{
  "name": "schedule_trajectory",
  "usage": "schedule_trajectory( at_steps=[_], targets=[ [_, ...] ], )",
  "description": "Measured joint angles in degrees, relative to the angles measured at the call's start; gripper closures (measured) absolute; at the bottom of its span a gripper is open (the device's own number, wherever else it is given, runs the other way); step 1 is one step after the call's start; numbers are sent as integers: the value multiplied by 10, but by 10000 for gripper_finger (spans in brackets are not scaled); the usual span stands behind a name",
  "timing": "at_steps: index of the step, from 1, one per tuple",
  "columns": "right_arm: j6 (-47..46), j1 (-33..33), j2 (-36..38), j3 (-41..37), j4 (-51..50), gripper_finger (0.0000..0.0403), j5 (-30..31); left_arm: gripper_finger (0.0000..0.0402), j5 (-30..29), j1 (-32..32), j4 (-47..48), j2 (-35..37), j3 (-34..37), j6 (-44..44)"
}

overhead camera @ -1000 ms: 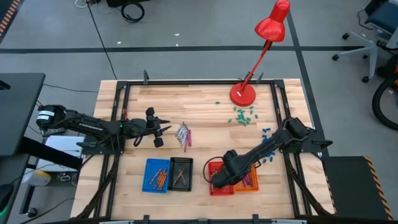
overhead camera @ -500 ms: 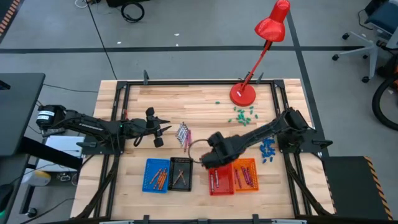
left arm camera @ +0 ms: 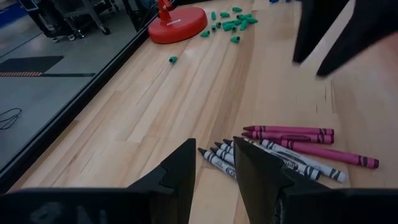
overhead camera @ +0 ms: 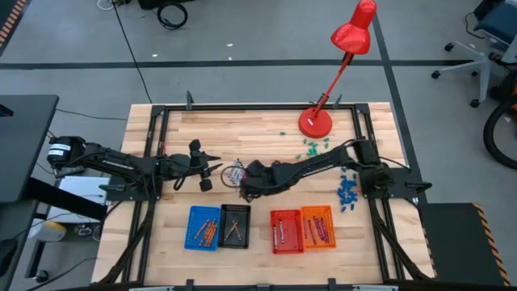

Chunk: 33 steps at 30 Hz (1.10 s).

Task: Sort crayons
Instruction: Put the violet crayon into the orange basket

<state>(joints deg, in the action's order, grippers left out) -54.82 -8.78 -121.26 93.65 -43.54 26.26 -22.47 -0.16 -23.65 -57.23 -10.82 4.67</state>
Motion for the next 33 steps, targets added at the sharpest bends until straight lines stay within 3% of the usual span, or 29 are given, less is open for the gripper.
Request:
schedule_trajectory(
  at_steps=[9,17,33],
  targets=[
    [52,24,-40,0,81,249,-22,283,0,0,-1,0,0,0],
    [76,29,-56,0,97,249,11,283,0,0,0,0,0,0],
    [68,30,-94,3,110,249,-9,283,0,0,1,0,0,0]
  ],
)
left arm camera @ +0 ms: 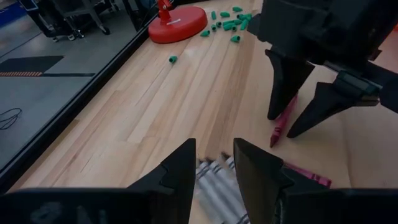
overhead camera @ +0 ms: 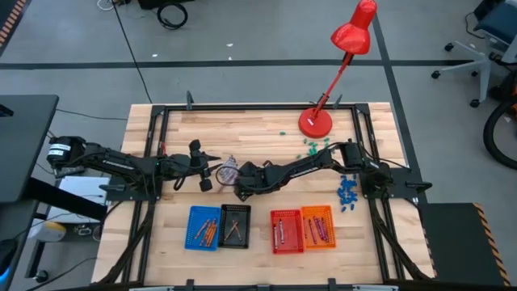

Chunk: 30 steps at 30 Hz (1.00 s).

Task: Sort crayons
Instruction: Put the violet crayon into the orange basket

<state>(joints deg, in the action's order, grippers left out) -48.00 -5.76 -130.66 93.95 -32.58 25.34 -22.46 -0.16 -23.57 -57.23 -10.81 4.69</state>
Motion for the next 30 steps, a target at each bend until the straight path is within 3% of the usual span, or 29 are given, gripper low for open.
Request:
schedule_trajectory(
  at_steps=[5,10,14,16,20,24,30],
  targets=[
    [0,0,3,0,-10,254,-9,283,0,0,-1,0,0,0],
    [6,3,4,0,-14,295,-34,283,-5,1,12,0,0,4],
    [25,4,4,0,-14,343,-48,283,-120,32,52,-8,0,-8],
    [37,7,4,-1,-15,364,-61,283,-141,61,51,-9,0,-19],
    [62,14,4,-1,-17,387,-86,283,-100,138,54,-25,0,-25],
    [85,16,4,-1,-17,381,-98,283,-33,214,53,-61,0,-54],
    [116,13,4,-2,-11,371,-99,283,-34,297,38,-124,0,-69]
  ],
)
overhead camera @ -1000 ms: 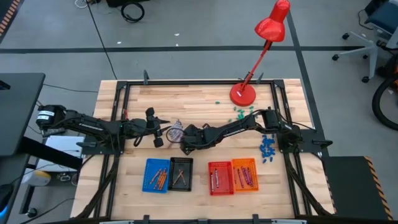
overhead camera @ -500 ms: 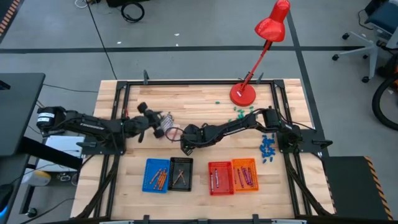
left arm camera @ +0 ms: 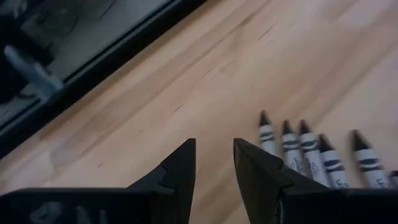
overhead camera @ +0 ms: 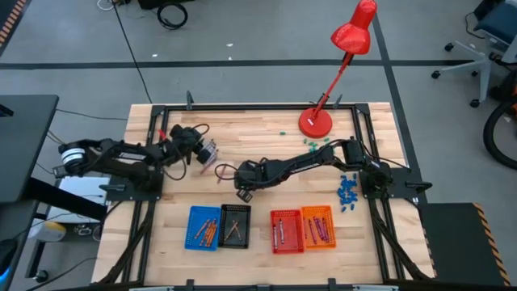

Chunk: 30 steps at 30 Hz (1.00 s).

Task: Sort crayons
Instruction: Put the violet crayon into the orange basket

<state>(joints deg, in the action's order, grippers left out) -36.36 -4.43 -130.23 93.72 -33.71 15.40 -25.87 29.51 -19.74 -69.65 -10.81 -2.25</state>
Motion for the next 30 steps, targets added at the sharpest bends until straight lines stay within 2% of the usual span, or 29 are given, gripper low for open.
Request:
schedule_trajectory(
  at_steps=[4,11,21,30],
  targets=[
    [17,-3,0,-1,5,370,5,283,11,27,-6,-34,0,-16],
    [41,-3,10,-1,6,369,7,283,13,21,-12,-73,-1,-49],
    [50,-5,38,-4,-21,369,-4,283,11,8,-9,-76,-1,-62],
    [8,-6,62,-3,-84,369,0,283,13,8,-7,-75,-1,-62]
  ],
)
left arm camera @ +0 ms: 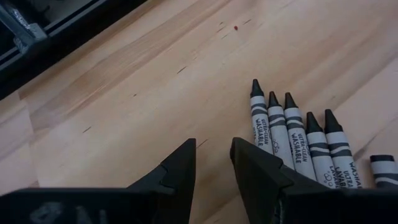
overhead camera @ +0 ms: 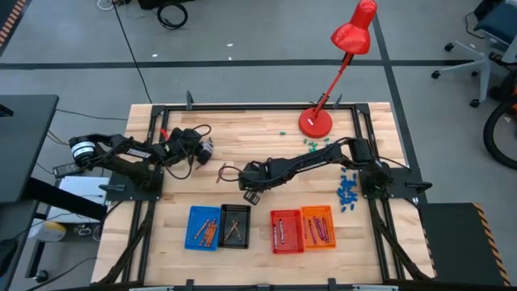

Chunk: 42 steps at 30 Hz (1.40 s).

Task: Sort crayons
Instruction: Put the violet crayon into the orange basket

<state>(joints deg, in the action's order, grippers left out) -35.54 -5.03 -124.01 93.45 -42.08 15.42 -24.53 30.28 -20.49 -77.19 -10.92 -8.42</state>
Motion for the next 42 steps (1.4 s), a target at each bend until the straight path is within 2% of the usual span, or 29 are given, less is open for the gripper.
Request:
schedule_trajectory(
  at_steps=[3,12,18,30,35,42],
  targets=[
    [-15,-7,17,0,-36,369,-1,283,0,-1,1,0,0,0],
    [-119,-75,93,1,-142,369,45,283,2,-1,1,0,0,2],
    [-242,-138,123,2,-217,369,34,283,2,-3,-1,0,1,-4],
    [-530,-267,126,2,-340,369,23,283,17,-3,-27,-1,2,-57],
    [-645,-311,127,-26,-350,369,18,283,13,-3,-36,-1,2,-57],
    [-744,-342,127,-112,-287,369,-21,283,20,-3,-57,-1,2,-34]
  ],
)
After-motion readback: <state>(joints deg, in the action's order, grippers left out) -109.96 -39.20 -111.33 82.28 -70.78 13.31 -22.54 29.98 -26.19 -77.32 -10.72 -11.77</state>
